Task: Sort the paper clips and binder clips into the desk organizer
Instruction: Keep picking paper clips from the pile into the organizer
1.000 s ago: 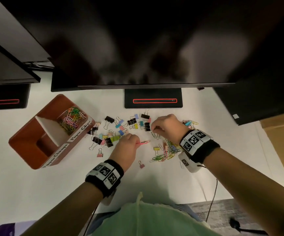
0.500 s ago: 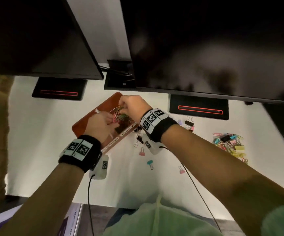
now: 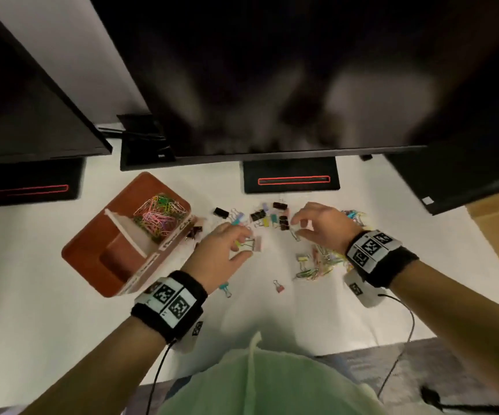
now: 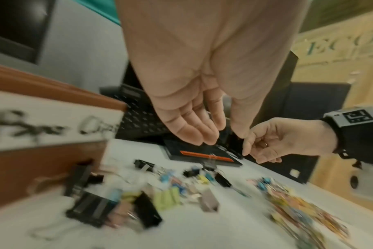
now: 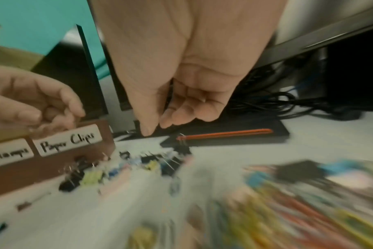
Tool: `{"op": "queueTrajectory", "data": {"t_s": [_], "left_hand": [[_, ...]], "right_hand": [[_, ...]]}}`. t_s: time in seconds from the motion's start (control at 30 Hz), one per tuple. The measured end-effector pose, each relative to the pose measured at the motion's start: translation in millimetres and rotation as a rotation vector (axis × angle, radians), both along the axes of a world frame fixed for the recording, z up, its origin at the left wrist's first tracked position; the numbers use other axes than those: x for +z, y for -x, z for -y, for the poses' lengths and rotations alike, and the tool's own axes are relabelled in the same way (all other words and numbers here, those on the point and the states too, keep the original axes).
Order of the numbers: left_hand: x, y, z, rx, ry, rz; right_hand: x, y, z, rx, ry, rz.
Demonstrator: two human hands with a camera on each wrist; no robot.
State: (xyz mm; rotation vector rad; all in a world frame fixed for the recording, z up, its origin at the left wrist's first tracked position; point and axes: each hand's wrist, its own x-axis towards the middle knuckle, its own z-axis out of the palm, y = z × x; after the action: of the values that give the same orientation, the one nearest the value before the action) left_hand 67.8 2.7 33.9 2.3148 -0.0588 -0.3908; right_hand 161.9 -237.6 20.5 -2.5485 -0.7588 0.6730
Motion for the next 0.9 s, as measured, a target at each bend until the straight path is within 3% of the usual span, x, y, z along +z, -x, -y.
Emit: {"op": "queueTrajectory", "data": {"t_s": [0.13, 0.37, 0.53, 0.73, 0.9], "left_hand": [[-25, -6, 59, -0.138, -0.042, -0.104], [-55, -15, 125, -0.135, -0.091, -0.249], [-68, -19, 137, -0.093, -0.126, -0.224], [-65, -18, 125, 0.086, -0.219, -0.070], [-60, -10, 143, -0.142, -0.192, -0.038]], "right_hand": [[-19, 12, 62, 0.002, 0.088, -0.103], [-35, 35, 122, 0.229, 0.062, -0.260], [-51, 49, 126, 0.301, 0.071, -0.258], [-60, 29, 112, 0.149, -0.018, -0.156], [-57, 21, 107, 0.141, -0.096, -0.117]]}}
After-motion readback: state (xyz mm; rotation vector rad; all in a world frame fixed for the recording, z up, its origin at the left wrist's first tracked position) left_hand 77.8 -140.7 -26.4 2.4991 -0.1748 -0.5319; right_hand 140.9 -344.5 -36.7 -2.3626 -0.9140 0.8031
